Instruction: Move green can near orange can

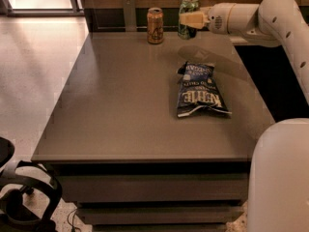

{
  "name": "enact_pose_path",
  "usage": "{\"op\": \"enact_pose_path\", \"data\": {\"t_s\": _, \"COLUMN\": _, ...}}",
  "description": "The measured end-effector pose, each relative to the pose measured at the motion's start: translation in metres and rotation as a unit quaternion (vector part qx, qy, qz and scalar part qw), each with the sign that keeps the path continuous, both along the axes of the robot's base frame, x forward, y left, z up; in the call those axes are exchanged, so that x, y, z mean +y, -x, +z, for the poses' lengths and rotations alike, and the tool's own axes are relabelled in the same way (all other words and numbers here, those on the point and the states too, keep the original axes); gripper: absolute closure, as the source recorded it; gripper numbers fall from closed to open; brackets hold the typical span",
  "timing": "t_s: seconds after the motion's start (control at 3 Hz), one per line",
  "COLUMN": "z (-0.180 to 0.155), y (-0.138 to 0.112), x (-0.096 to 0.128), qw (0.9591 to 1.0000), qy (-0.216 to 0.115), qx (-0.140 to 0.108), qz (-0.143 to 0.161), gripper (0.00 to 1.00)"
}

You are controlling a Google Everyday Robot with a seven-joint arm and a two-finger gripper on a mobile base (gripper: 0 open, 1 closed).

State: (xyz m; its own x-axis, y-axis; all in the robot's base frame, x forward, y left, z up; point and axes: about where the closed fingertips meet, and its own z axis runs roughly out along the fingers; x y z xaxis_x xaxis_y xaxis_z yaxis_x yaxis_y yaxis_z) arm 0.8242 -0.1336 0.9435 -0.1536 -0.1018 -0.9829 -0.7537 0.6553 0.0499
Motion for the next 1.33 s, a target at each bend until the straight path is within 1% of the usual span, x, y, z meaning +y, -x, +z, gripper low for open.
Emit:
{"op": "enact_pose_path", "data": {"t_s": 0.33, "z": -0.016, "y": -0.013, "x": 0.009, "qw": 1.0, "qy": -0.004, "qx": 0.006, "qz": 0.0, "gripper": 1.0}}
{"op": "enact_pose_path", "data": {"t_s": 0.67, "z": -0.032, "y": -0.023, "x": 0.013, "qw": 1.0, "qy": 0.004, "qx": 0.005, "qz": -0.006, "gripper": 1.0}}
{"op": "enact_pose_path", "data": {"t_s": 1.0, "z": -0.042, "y": -0.03, "x": 0.015, "qw": 0.9999, "qy": 0.012, "qx": -0.002, "qz": -0.01, "gripper": 1.0}}
{"op": "enact_pose_path", "data": {"t_s": 1.33, "z": -0.051, "y": -0.038, "x": 0.015, "qw": 0.9997, "qy": 0.011, "qx": -0.015, "qz": -0.016, "gripper": 1.0}}
